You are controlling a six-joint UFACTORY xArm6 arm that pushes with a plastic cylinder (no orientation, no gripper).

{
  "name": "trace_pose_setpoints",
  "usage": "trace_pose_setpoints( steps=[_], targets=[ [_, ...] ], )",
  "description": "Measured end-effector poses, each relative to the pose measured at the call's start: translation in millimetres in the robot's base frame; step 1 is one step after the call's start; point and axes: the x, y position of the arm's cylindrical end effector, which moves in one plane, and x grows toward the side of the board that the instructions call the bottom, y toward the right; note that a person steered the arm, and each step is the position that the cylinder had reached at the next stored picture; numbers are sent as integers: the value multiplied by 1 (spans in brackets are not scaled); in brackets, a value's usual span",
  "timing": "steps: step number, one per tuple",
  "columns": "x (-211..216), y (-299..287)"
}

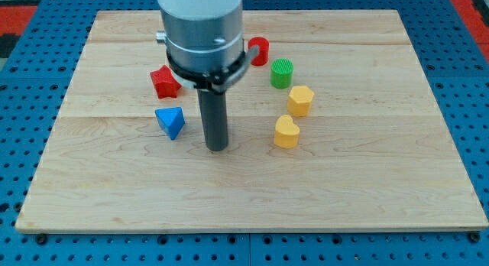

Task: Push the blue cube slightly down and left

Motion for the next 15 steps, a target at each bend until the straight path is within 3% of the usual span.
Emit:
trace_pose_setpoints(
  steps=[1,2,4,5,6,7,8,10,12,13,15],
  targets=[
    [4,-10],
    [1,-69],
    [-34,-72],
    [-18,-88],
    [25,-75],
    [42,-20],
    [42,19],
    [57,40],
    [18,64],
    [18,37],
    [-26,47]
  ],
)
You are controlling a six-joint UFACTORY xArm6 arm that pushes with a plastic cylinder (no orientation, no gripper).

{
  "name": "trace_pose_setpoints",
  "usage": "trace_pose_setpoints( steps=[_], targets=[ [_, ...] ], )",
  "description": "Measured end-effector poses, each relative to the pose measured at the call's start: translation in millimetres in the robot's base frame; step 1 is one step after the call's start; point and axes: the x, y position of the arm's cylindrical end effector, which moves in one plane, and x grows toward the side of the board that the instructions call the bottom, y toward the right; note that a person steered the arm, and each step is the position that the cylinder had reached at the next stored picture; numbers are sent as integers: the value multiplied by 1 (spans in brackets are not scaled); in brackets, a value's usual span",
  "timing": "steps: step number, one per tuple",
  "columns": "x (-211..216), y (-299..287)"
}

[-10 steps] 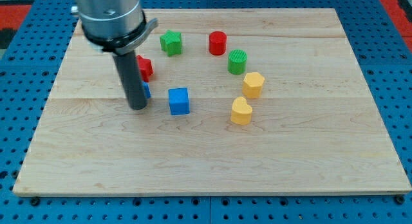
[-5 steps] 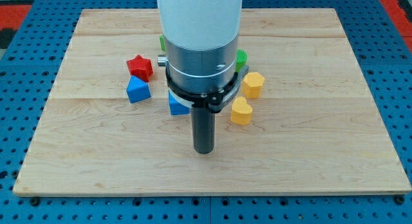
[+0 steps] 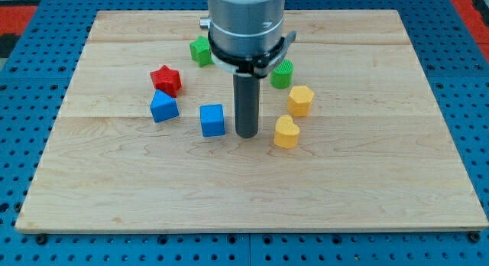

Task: Push the blue cube slightly down and left

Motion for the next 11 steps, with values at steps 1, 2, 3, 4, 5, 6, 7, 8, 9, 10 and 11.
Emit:
trace_pose_setpoints(
  steps=[1,2,3,4,5,6,7,8,9,10,11],
  targets=[
    [-30,4],
    [-54,-32],
    [-44,-73],
    [-7,-58],
    [-32,-53],
    [-30,-10],
    [-5,-11],
    [13,-13],
    [24,0],
    [40,-1],
    [44,-13]
  ],
)
